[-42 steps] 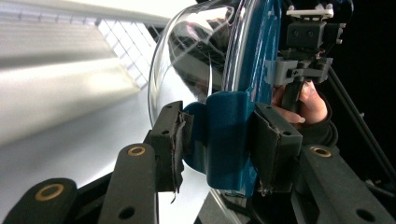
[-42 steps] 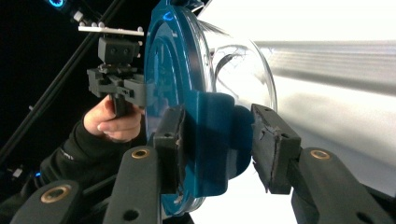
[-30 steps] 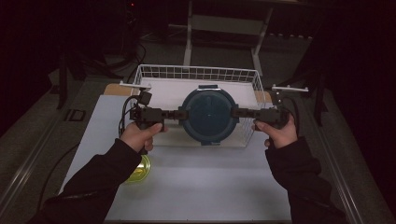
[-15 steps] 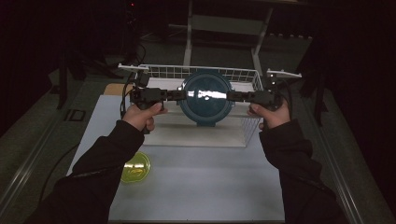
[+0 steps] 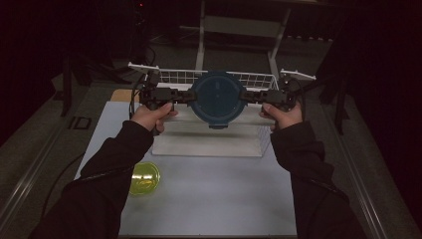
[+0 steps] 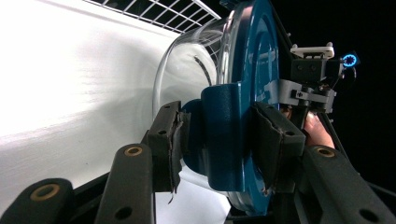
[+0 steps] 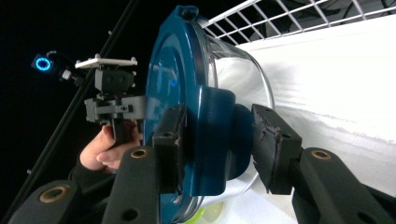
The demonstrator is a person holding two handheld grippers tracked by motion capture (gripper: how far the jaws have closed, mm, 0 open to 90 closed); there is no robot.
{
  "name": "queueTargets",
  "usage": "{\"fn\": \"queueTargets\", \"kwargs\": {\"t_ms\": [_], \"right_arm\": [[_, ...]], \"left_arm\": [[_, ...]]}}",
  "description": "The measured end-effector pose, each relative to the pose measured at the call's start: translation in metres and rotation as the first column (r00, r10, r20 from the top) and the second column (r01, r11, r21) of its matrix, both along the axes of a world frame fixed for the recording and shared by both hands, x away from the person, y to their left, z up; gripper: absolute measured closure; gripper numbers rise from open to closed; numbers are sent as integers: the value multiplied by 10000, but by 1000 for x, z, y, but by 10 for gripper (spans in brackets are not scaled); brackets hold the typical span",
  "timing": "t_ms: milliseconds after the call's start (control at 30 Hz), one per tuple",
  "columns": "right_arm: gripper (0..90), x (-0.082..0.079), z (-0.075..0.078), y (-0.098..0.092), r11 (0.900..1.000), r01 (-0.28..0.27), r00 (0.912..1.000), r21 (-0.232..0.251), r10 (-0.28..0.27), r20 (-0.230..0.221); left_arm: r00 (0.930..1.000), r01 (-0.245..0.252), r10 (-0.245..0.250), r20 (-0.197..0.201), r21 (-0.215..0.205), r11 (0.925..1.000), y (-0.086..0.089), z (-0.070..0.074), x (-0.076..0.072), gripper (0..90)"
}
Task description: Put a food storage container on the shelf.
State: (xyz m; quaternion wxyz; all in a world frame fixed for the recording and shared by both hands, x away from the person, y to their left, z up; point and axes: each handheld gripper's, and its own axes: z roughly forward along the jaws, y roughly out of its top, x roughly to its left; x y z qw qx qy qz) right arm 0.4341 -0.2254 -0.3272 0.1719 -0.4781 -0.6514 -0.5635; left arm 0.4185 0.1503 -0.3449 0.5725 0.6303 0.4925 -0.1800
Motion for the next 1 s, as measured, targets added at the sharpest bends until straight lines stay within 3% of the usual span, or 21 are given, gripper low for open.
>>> {"fn": "queueTargets", "kwargs": {"t_ms": [400, 667, 800, 1000], "right_arm": [[541, 19, -7, 2, 9992, 398, 9974, 52, -394, -609], [521, 25, -13, 4, 9988, 471, 9971, -157, -479, -598], [519, 25, -12, 5, 9980, 496, 9982, -388, -509, -332], [514, 22, -3, 8, 9901, 557, 9970, -1292, -483, 598]], "left_arm": [[9990, -385, 382, -233, -127, 9992, 0, -6, 11, 517], [9985, -542, 542, -77, -92, 9985, -1, -8, 13, 498], [9985, -540, 540, 60, 14, 9985, -1, -7, 12, 494], [9959, -737, 710, 554, 486, 9961, -4, -1, 9, 443]]}}
